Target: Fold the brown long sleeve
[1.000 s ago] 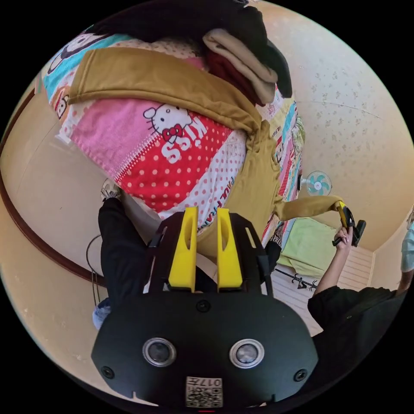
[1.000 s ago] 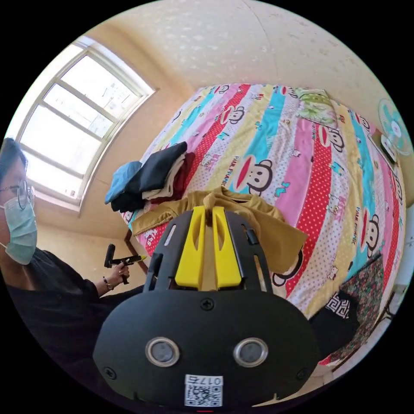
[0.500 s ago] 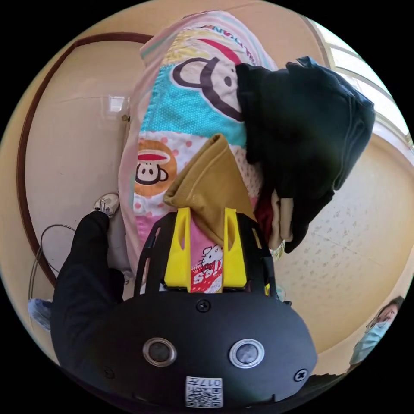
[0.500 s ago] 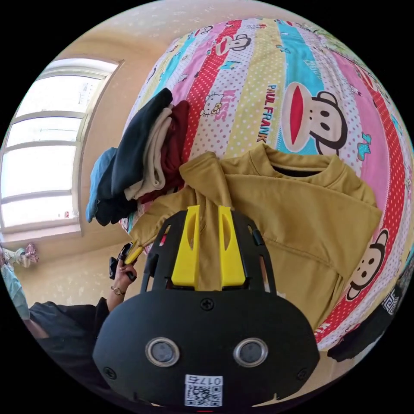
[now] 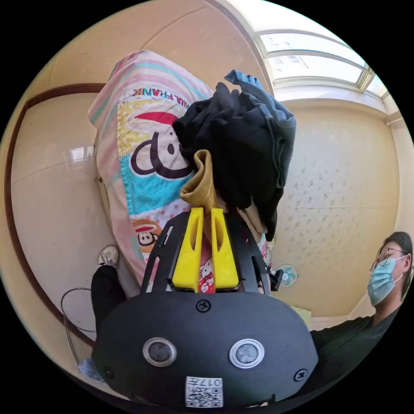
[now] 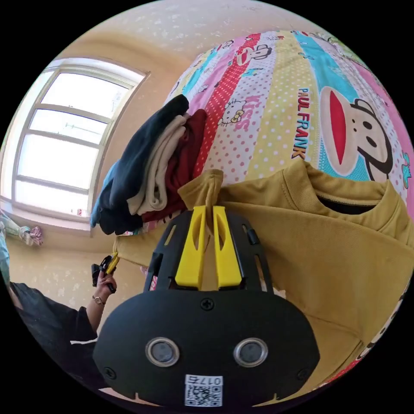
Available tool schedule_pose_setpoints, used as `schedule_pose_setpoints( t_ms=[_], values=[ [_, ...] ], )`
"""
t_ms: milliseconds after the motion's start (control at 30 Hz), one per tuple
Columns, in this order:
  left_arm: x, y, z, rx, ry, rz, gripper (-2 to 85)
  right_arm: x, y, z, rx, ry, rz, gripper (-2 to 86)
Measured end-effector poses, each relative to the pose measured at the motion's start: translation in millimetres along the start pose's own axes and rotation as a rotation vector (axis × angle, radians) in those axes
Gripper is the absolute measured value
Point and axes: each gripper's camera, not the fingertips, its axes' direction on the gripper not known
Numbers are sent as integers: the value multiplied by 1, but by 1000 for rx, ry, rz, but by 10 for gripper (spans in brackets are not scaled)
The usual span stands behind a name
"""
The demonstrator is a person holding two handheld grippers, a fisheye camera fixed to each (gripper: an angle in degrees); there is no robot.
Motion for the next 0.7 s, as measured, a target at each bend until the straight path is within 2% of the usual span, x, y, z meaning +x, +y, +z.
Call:
schedule_pose_setpoints(
  t_ms=[100, 167, 233, 267, 400, 467, 533, 567, 633, 700],
  values=[
    [-18, 11, 7, -1, -44, -15, 94, -25, 38, -10, -42, -44, -121, 60],
    [-38, 24, 14, 9, -9, -69, 129, -27, 59, 14, -198, -15, -150, 79],
    [-52, 37, 21, 37, 11, -125, 143, -15, 85, 52, -436, 1, -118, 110],
    [-60, 45, 26, 61, 21, -156, 147, -15, 90, 53, -443, -1, -117, 112],
    [-74, 50, 42, 130, 52, -195, 137, -23, 97, 4, -259, -13, -82, 116],
    [-87, 46, 54, 127, -6, -267, 94, -26, 100, -22, -179, 97, -52, 109],
    [-99, 48, 63, 119, -13, -374, 56, -19, 109, -51, -106, 355, 86, 93],
    [-102, 53, 65, 136, 25, -408, 42, -14, 112, -57, -101, 420, 142, 86],
    [-90, 61, 62, 158, 49, -414, 37, -3, 131, -77, -105, 583, 252, 55],
    [-57, 66, 54, 163, 55, -313, 36, -1, 150, -86, -120, 672, 275, 33]
  ],
)
